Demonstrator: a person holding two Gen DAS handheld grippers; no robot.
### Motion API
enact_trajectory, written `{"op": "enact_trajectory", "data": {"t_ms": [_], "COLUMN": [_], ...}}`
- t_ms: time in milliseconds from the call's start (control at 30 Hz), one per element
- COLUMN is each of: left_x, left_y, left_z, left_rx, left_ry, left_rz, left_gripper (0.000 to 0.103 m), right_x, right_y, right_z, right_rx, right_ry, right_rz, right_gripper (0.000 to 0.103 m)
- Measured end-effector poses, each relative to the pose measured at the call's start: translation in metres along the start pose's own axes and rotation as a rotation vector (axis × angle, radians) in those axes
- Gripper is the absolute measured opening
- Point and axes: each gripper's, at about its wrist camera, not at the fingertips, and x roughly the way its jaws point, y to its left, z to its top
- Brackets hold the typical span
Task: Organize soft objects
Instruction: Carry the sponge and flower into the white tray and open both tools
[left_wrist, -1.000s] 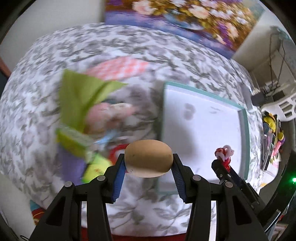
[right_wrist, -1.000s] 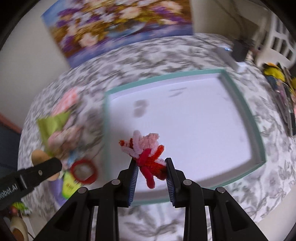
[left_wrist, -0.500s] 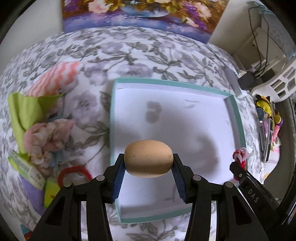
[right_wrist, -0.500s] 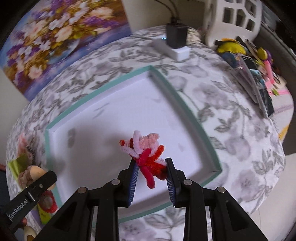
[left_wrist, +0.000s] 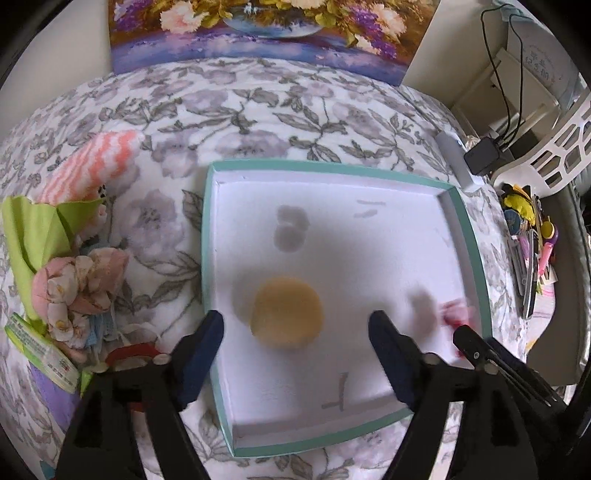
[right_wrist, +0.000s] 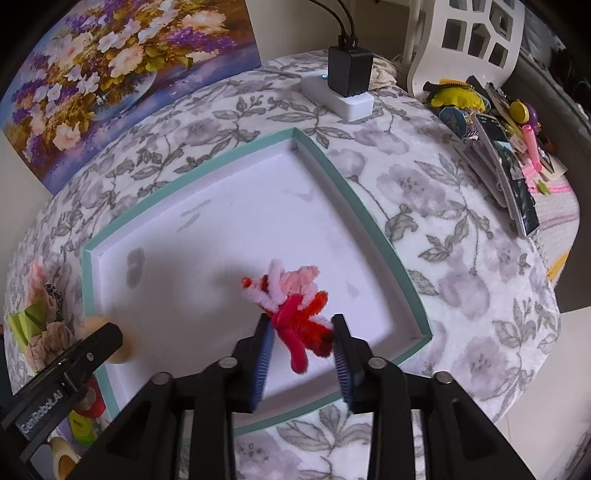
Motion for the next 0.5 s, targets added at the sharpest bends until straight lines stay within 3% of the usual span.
{"op": "enact_trajectory", "data": {"t_ms": [67, 133, 300, 500], "left_x": [-0.001, -0.001, -0.005, -0.013], "left_y": [0.003, 0.007, 0.014, 0.019], "left_z": [0.001, 0.002, 0.003, 0.005], "left_rx": [-0.005, -0.019, -0.035, -0.050], "left_ry": [-0.005, -0.012, -0.037, -0.084], "left_rz": [0.026, 0.049, 0.079, 0.110], "left_gripper": [0.083, 0.088, 0.092, 0.092], "right_x": [-0.003, -0.006, -0.005, -0.004], "right_y": [-0.001, -0.001, -0.001, -0.002], "right_z": [0.000, 0.001, 0.000, -0.002], "right_rx": [0.002, 0.003, -0.004, -0.001], "right_ry": [-0.013, -0.026, -0.040, -0.053], "right_rz": [-0.015, -0.018, -0.035, -0.063], "right_gripper": [0.073, 0.075, 0.103, 0.103]}}
